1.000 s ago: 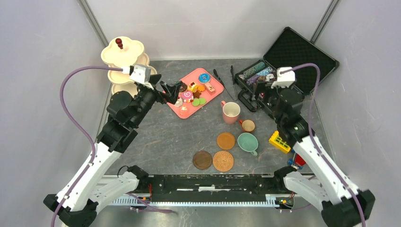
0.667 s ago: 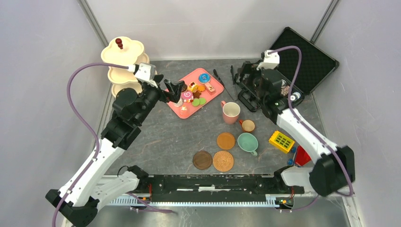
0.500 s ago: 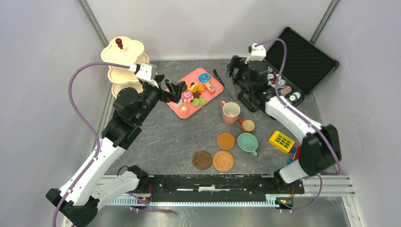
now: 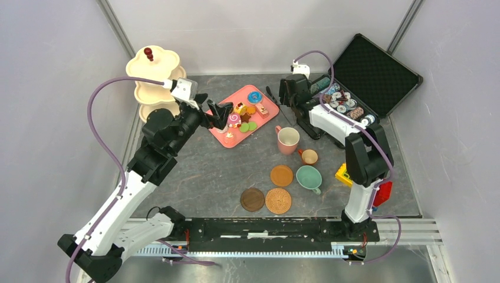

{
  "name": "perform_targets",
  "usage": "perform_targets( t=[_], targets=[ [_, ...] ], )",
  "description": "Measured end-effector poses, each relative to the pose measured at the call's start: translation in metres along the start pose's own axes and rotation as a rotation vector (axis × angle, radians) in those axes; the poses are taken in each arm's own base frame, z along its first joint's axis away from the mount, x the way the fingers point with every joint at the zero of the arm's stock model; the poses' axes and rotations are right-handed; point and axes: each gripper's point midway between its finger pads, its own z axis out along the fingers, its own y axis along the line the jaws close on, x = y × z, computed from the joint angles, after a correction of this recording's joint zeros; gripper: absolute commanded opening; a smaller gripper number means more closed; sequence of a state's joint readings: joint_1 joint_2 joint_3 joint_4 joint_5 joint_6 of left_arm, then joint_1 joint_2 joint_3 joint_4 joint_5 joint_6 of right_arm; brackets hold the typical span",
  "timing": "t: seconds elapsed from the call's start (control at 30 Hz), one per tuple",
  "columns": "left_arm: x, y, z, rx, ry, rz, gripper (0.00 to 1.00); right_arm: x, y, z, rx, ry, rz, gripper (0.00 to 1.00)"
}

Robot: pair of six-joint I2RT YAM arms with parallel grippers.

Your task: Serve the afternoon tea

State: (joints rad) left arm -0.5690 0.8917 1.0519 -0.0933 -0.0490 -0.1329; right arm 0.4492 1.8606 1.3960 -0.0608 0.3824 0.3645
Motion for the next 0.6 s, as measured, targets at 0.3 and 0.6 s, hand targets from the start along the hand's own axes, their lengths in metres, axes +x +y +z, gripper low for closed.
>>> perform_targets(
  t=[0.3,0.6],
  targets=[
    [0.014,-0.008,0.008,0.046,0.044,0.000,1.00,0.034,-0.020,0.023,0.121,0.073,-0.020,0.54],
    [0.019,-0.007,0.012,0.044,0.059,0.001,1.00,0.069,-0.032,0.046,0.171,0.149,-0.042,0.49]
  ],
)
